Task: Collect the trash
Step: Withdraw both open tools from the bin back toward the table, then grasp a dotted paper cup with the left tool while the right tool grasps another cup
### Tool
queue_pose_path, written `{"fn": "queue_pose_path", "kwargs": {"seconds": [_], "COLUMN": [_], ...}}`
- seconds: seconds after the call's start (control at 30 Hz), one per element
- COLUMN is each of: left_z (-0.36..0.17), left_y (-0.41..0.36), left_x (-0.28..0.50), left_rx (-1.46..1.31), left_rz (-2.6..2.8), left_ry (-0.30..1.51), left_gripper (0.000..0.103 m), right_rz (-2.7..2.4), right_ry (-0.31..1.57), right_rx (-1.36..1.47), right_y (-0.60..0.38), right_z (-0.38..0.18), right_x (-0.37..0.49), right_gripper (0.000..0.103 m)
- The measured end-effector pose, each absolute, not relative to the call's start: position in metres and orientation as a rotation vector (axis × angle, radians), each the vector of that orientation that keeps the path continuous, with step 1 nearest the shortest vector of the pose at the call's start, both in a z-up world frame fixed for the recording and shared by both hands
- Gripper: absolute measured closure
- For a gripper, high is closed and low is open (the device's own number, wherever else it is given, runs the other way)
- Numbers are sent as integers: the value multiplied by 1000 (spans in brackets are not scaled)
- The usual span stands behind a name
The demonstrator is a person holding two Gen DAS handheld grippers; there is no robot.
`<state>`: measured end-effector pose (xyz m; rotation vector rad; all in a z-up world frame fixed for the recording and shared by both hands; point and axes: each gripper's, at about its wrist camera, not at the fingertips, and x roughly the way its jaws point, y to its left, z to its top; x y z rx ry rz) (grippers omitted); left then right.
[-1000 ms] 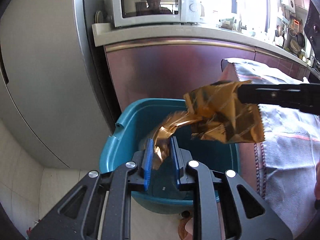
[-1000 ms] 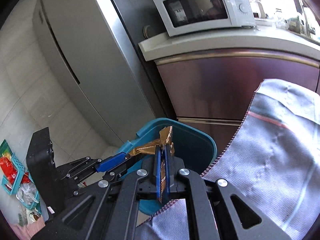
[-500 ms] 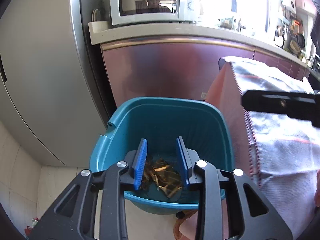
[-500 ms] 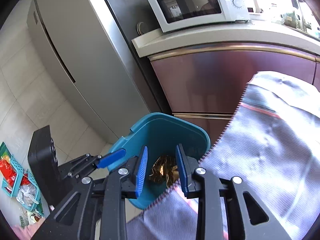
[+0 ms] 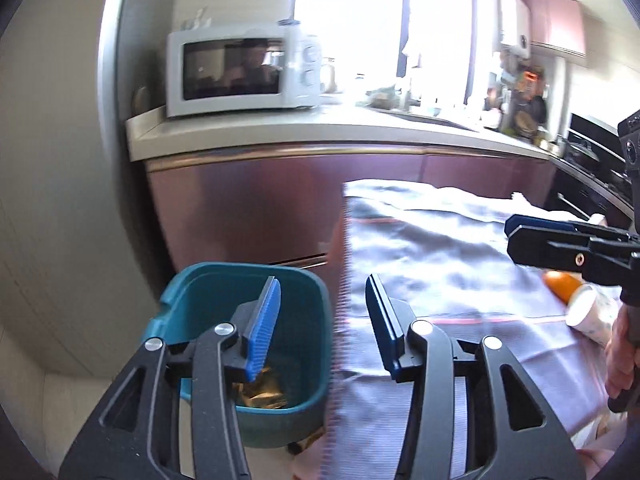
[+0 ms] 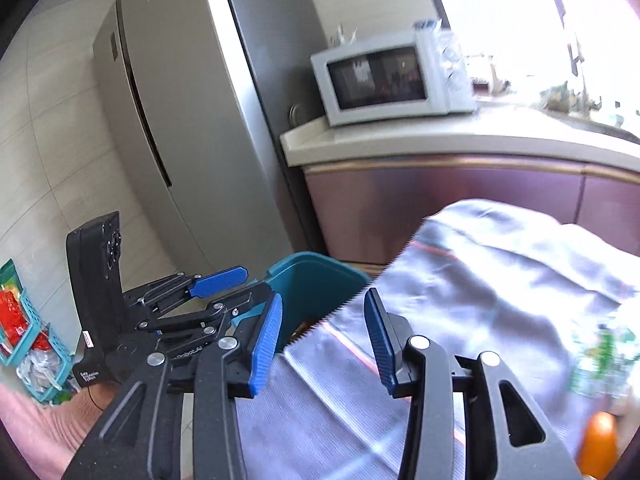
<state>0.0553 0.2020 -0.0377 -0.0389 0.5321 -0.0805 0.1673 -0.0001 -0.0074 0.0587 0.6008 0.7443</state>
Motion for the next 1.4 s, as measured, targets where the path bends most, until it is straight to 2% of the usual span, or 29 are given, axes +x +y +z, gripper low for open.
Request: {"fn": "queue_pose_path", "kwargs": {"seconds": [0.4, 0.6, 0.7, 0.93, 1.17, 1.4], "left_z": [-35, -48, -51, -61, -74, -77], "left_y": [77, 18, -10, -62, -92, -80], "left_x": [35, 31, 22, -1, -4, 12], "left_rx": [22, 66, 108, 206, 277, 230], "left_rz": [-443, -588, -653, -750, -727, -651], "left_ry": [574, 630, 631, 632, 663, 696], "left_gripper": [53, 52, 48, 41, 40, 42], "right_rz": [449, 301, 268, 254, 254, 264], "right_ry": [512, 514, 526, 544, 548, 539], "right_rx": [115, 193, 230, 276, 294, 269], "right_y": [-138, -204, -226, -239, -242, -241], "right_z": [2, -12, -23, -40, -47, -44], "right_x": [111, 104, 100, 101, 104, 107], "right_gripper": [62, 62, 62, 62, 62, 62]}}
